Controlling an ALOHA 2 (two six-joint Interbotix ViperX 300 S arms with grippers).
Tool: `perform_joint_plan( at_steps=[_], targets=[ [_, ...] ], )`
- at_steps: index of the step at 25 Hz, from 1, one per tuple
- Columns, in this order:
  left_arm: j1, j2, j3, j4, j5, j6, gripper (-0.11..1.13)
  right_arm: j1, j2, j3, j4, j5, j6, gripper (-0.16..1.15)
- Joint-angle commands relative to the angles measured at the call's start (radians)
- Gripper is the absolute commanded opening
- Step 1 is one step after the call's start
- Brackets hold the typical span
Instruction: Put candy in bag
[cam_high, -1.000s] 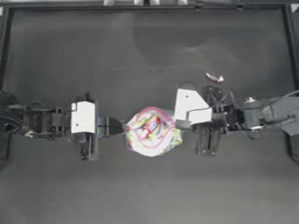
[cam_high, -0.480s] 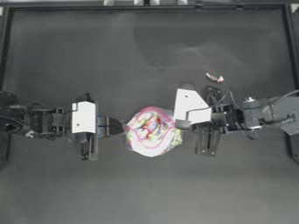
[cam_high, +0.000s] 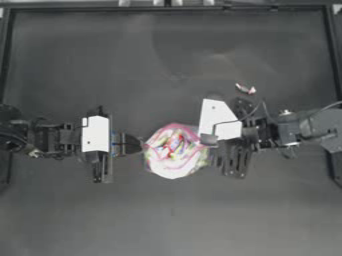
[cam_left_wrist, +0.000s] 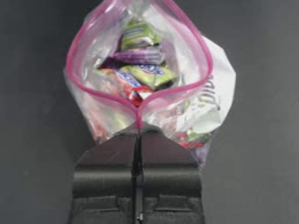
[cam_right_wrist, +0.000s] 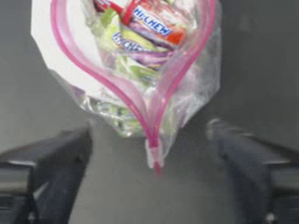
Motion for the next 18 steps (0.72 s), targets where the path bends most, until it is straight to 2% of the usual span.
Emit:
perform_joint_plan(
  at_steps=[1,7,18],
  targets=[
    [0.000,-0.017,-0.008,0.000,-0.008,0.002,0.05,0.000,-0.032,-0.017,0.006,0.000,0.000,1.01],
    [0.000,-0.017,-0.008,-0.002,-0.008,0.002,0.05,0.000,-0.098,-0.034,0.023,0.034,-0.003,1.00],
    [0.000,-0.015,-0.006,0.000,-0.008,0.003,0.05,-0.008,-0.252,-0.084,0.002,0.230,-0.012,1.00]
  ],
)
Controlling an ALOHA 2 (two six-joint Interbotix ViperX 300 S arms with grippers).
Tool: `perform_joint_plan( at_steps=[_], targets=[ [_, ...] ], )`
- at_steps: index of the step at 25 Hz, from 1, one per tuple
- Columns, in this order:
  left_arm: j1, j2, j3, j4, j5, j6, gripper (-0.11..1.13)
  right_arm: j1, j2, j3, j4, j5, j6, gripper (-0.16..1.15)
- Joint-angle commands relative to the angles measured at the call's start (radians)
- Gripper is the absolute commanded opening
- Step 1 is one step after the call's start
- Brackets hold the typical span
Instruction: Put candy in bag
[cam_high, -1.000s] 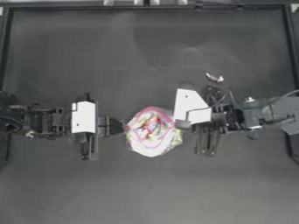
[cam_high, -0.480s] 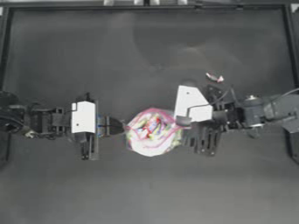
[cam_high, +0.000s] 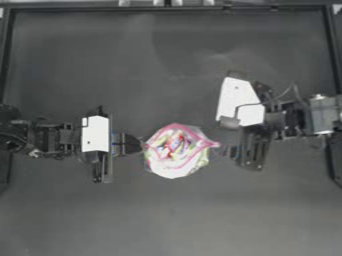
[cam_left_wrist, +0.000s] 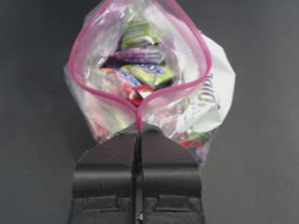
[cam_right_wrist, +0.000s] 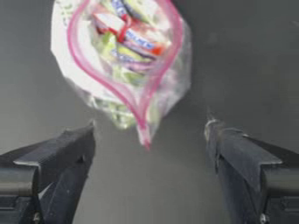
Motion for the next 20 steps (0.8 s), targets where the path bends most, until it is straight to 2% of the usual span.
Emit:
perform_joint_plan(
  at_steps=[1,6,12,20],
  targets=[
    [0.000,-0.014,-0.008,0.002,-0.006,0.002,0.05,-0.008,-0.071,-0.031,-0.011,0.049,-0.002,1.00],
    [0.000,-0.014,-0.008,0.002,-0.006,0.002,0.05,-0.028,-0.135,-0.040,-0.011,0.124,-0.005,1.00],
    [0.000,-0.014,-0.009,0.003,-0.006,0.002,0.05,-0.057,-0.166,-0.058,0.015,0.192,-0.063,1.00],
    [0.000,-0.014,-0.008,0.003,-0.006,0.002,0.05,-0.160,-0.167,-0.086,0.078,0.252,-0.202,1.00]
  ],
)
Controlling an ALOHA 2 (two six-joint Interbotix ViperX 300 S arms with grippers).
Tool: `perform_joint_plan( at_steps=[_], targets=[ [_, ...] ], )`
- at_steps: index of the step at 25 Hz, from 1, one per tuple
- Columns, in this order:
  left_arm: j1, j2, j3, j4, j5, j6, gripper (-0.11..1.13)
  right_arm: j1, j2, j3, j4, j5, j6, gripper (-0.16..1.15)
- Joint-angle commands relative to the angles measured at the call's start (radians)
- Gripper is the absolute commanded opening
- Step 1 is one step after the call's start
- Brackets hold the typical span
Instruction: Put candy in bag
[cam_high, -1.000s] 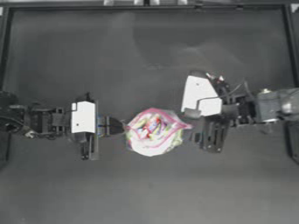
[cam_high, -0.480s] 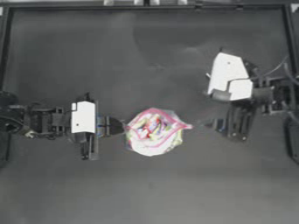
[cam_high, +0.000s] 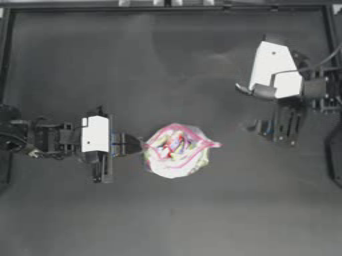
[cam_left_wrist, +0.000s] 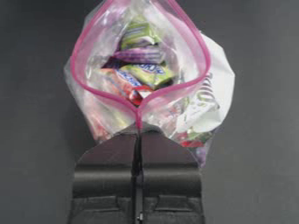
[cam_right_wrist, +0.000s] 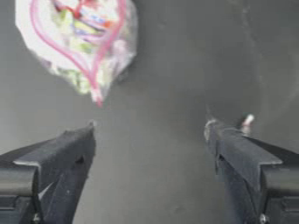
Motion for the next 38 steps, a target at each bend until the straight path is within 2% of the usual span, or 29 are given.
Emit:
perform_joint_plan(
  at_steps=[1,7,22,28,38],
  targets=[
    [0.000,-0.015,-0.008,0.003,-0.008,0.002,0.05,-0.061,-0.015,-0.021,0.032,0.008,-0.057,1.00],
    [0.000,-0.015,-0.008,0.003,-0.006,0.002,0.05,-0.153,-0.018,0.009,0.057,-0.008,-0.150,1.00],
    [0.002,-0.011,-0.011,0.002,-0.008,0.002,0.05,-0.407,-0.017,0.176,0.169,-0.195,-0.337,1.00],
    [0.000,0.000,-0.014,0.000,-0.006,0.000,0.05,-0.434,0.048,0.198,0.183,-0.250,-0.376,1.00],
    [0.000,0.009,-0.015,0.000,-0.008,-0.002,0.05,-0.440,0.213,0.209,0.175,-0.374,-0.387,1.00]
  ],
)
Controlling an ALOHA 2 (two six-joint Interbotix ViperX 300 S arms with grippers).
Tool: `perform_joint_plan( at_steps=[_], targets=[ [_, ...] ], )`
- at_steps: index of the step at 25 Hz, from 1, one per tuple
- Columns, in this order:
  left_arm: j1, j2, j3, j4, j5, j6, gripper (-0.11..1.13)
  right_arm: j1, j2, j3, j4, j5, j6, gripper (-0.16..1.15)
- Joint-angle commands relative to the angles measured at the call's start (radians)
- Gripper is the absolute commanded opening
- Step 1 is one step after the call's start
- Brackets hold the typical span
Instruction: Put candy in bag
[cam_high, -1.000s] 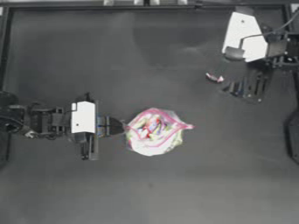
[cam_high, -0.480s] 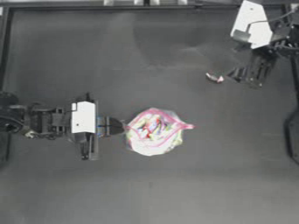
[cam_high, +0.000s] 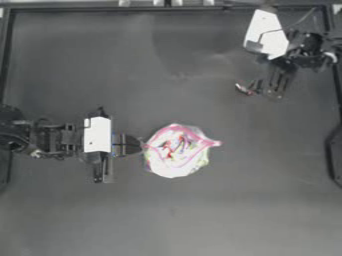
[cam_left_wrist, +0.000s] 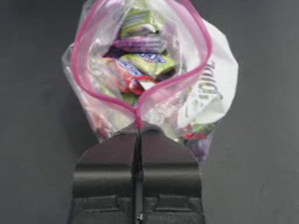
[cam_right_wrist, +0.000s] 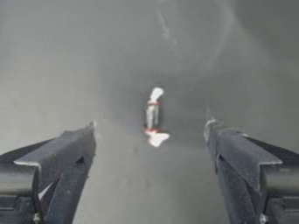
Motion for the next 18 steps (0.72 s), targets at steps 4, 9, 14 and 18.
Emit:
perform_joint_plan(
  at_steps=[4,9,14,18],
  targets=[
    [0.000,-0.012,-0.014,0.000,-0.006,0.000,0.05,-0.002,0.075,-0.008,-0.003,-0.058,-0.002,1.00],
    [0.000,-0.012,-0.015,0.000,-0.012,0.000,0.05,-0.002,0.126,-0.006,0.003,-0.069,-0.008,1.00],
    [0.000,-0.006,-0.014,0.000,-0.018,0.000,0.05,0.000,0.161,-0.011,0.005,-0.084,-0.014,1.00],
    [0.000,-0.002,-0.015,-0.002,-0.023,0.000,0.05,0.000,0.190,-0.015,0.000,-0.089,-0.014,0.99]
  ],
)
